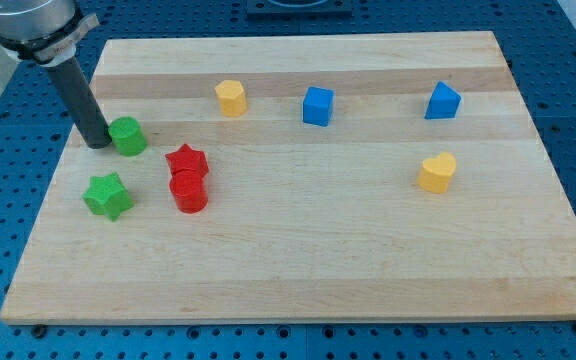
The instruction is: Move green circle closer to red star
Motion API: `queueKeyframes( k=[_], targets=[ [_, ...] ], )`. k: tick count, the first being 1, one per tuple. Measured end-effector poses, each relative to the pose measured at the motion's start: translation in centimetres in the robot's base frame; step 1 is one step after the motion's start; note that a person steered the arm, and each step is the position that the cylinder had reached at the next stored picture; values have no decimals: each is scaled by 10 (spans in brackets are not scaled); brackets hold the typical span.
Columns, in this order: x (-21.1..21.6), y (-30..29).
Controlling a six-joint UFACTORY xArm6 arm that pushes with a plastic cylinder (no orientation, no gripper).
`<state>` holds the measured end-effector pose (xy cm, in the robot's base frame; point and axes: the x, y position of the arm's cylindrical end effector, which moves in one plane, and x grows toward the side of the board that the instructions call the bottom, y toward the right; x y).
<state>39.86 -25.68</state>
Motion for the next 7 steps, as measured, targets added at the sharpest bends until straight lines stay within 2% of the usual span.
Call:
queueKeyframes(
  k=[2,3,4,5,6,7],
  targets=[
    [-68,-12],
    [-67,12],
    [-17,27],
    [16,28],
    [20,20],
    [14,-16]
  ],
)
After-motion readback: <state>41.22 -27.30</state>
